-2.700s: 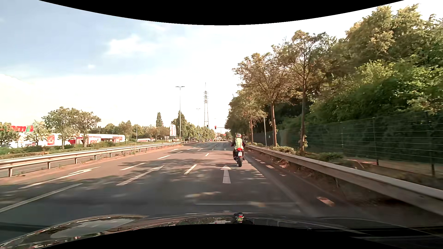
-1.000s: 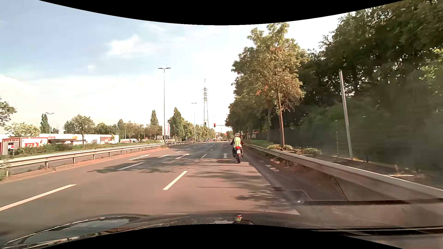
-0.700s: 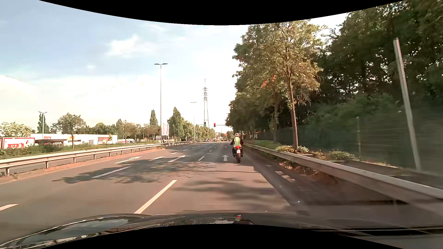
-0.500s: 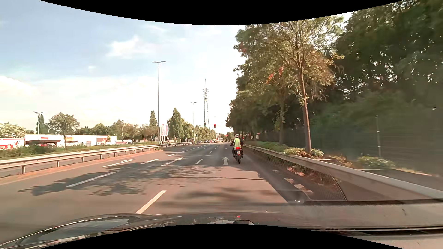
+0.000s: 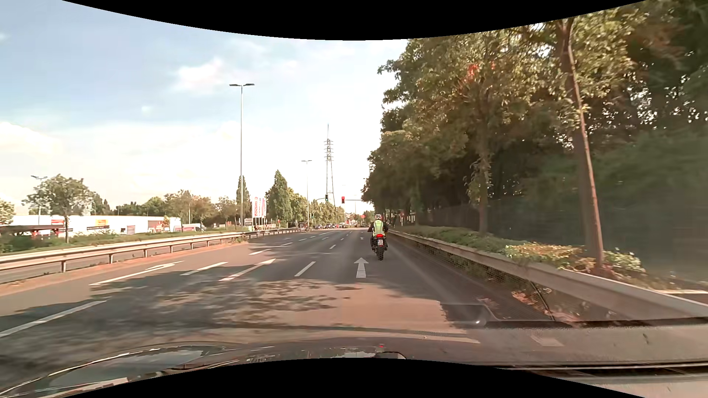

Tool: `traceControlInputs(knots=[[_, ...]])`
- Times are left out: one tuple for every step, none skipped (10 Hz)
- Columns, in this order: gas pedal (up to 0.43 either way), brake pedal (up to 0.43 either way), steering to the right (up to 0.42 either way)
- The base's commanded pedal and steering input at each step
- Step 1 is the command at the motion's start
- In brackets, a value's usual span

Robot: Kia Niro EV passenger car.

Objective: Follow the waypoints while adhering to traffic rules and regulations

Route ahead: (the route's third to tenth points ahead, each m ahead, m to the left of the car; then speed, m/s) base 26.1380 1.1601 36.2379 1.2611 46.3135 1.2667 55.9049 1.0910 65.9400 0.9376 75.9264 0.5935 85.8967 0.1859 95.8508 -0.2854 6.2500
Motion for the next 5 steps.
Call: traceControlInputs(knots=[[0.098,0.000,-0.008],[0.098,0.000,-0.008],[0.098,0.000,-0.008],[0.110,0.000,-0.007],[0.110,0.000,-0.006]])
